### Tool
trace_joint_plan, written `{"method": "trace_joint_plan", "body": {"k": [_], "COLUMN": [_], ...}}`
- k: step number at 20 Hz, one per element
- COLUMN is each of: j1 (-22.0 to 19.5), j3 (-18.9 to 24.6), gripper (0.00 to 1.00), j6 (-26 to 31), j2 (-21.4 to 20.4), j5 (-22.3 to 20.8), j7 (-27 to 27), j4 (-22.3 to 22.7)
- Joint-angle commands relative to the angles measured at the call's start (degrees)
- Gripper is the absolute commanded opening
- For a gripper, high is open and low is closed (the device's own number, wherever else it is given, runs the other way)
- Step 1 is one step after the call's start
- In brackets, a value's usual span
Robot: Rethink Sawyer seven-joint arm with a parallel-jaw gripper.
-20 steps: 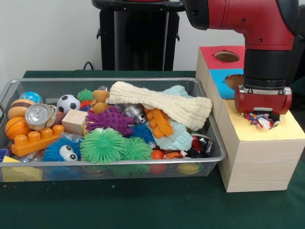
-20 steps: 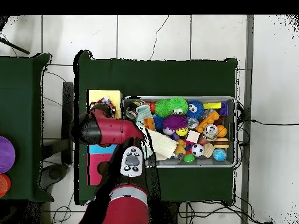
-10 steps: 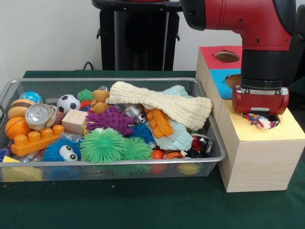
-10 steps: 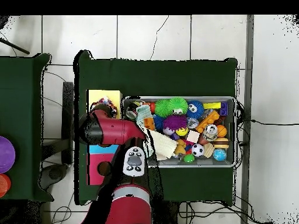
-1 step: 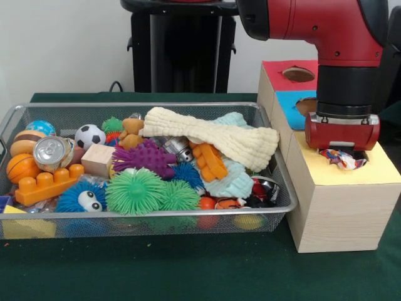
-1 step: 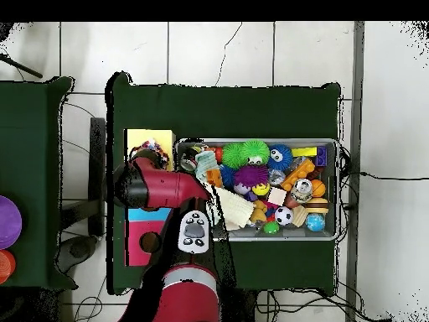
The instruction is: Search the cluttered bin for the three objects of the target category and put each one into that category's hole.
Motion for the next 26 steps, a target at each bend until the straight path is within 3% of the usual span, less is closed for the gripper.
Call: {"method": "trace_joint_plan", "body": {"k": [1,2,20,26], "j1": [-3.1,-3.1,-2.9,-2.3], "j3": [0.7,0.6,0.5,-0.3], "gripper": [0.00,1.00,1.00,1.00], "j6": [1.5,1.4,1.7,5.2], "j2": [3.7,3.7,3.8,1.8], "j5": [-2.5,-2.6,-2.6,-2.5], "j7": [7.3,7.3,7.0,6.2], "j4": [5.6,5.6,5.0,5.0]}}
